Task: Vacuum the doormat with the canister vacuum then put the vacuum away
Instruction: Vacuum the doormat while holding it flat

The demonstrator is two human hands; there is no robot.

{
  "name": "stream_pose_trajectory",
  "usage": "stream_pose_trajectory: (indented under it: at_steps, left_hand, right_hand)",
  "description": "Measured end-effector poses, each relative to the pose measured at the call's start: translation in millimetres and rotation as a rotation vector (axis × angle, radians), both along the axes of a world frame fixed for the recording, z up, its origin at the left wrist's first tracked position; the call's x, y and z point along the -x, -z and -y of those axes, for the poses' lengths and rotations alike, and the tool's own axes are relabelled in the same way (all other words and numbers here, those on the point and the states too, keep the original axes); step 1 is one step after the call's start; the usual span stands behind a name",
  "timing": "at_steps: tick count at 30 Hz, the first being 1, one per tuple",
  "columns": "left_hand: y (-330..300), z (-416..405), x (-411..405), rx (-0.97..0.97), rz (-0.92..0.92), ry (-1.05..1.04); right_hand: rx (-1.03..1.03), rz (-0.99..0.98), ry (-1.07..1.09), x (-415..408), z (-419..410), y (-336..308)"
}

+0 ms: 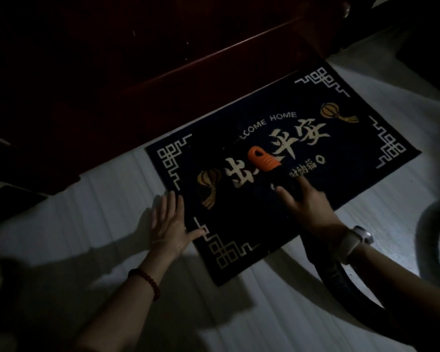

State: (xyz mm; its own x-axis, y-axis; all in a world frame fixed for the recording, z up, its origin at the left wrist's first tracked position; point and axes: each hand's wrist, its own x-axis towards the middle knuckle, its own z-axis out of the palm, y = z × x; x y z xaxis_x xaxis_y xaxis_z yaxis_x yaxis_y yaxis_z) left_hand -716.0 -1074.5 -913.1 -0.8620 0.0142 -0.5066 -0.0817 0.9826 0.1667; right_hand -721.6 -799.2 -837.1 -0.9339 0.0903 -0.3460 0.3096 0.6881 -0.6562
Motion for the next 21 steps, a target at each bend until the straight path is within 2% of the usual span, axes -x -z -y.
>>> stream_pose_trajectory:
  at_steps: [2, 4, 7, 8, 10, 12, 14, 16, 18, 21]
  left_hand:
    - [1, 1, -1, -0.025, 0.038, -0.071]
    - [0, -1, 4, -0.014, 0.076, -0.085]
    - [1, -1, 7, 0.018, 0.094, -0.09]
    - [1, 0, 7, 0.019, 0.1, -0.09]
    - [2, 1, 5, 0.012, 0.096, -0.086]
    - [1, 2, 4, -0.006, 0.095, -0.074]
    - [2, 2, 4, -0.027, 0.1, -0.076]
    - [1, 1, 5, -0.031, 0.106, -0.079]
    - [1, 1, 6, -0.021, 0.102, -0.078]
    - [4, 1, 6, 0.008, 0.086, -0.081]
  right_hand:
    - [0.035, -0.009, 0.038, 2, 6, 0]
    - [0.103, 0.007, -0.015, -10, 31, -1]
    - [-0.055, 0.031, -0.341, -36, 69, 1]
    - [-0.092, 0.021, -0.381, -38, 70, 1]
    - [-0.027, 0.025, -0.271, -23, 55, 2]
    - [0.056, 0.034, -0.008, 5, 28, -1]
    - [0.028, -0.003, 0.185, 25, 9, -4]
    - [0.062, -0.031, 0.204, 25, 16, -2]
    - [0.091, -0.015, 0.037, 8, 44, 2]
    - [-0.098, -0.016, -0.27, -7, 70, 10]
